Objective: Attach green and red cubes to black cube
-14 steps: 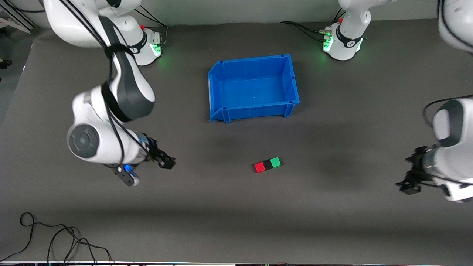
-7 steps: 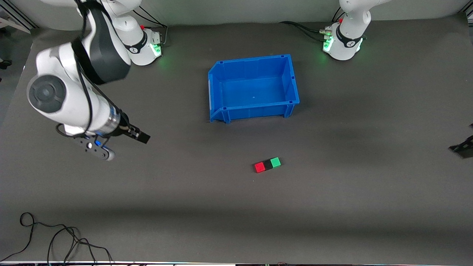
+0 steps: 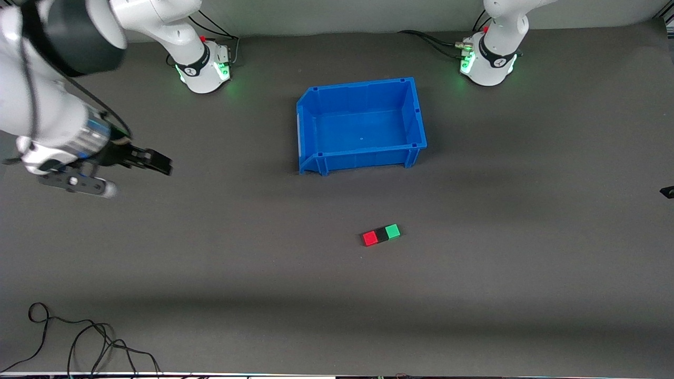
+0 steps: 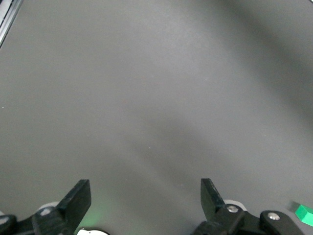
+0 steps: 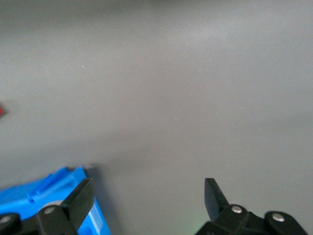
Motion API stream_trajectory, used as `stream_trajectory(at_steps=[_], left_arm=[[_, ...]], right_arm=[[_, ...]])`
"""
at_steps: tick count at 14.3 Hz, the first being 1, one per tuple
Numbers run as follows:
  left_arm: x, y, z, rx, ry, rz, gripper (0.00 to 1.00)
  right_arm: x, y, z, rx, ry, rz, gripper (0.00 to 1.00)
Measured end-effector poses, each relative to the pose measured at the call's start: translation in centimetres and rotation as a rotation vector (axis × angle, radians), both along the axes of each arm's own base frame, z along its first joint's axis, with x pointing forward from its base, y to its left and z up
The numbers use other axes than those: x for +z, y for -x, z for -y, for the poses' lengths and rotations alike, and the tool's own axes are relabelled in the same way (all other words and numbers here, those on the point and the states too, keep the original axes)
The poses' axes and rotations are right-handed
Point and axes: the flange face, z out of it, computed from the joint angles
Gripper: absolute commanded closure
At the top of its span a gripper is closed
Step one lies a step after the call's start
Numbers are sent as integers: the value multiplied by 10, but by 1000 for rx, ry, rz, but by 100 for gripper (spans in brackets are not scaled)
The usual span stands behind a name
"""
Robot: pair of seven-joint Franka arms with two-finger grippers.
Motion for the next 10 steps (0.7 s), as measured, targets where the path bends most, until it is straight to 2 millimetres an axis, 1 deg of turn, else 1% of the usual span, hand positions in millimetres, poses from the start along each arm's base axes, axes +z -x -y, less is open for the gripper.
stream_trajectory(at_steps=[1, 2, 4, 7, 10], left_arm=[[-1, -1, 4, -7, 28, 2, 0], [-1, -1, 8, -19, 62, 5, 0], [-1, -2, 13, -75, 100, 9, 0], [0, -2, 20, -188, 120, 4, 0], [0, -2, 22, -295, 136, -2, 0]], right_arm=[[7, 5, 8, 18, -3, -5, 0], [13, 12, 12, 27, -1, -20, 0], [20, 19, 13, 35, 2, -30, 0], [22, 15, 15, 38, 5, 0, 0], [21, 7, 34, 33, 4, 28, 0]])
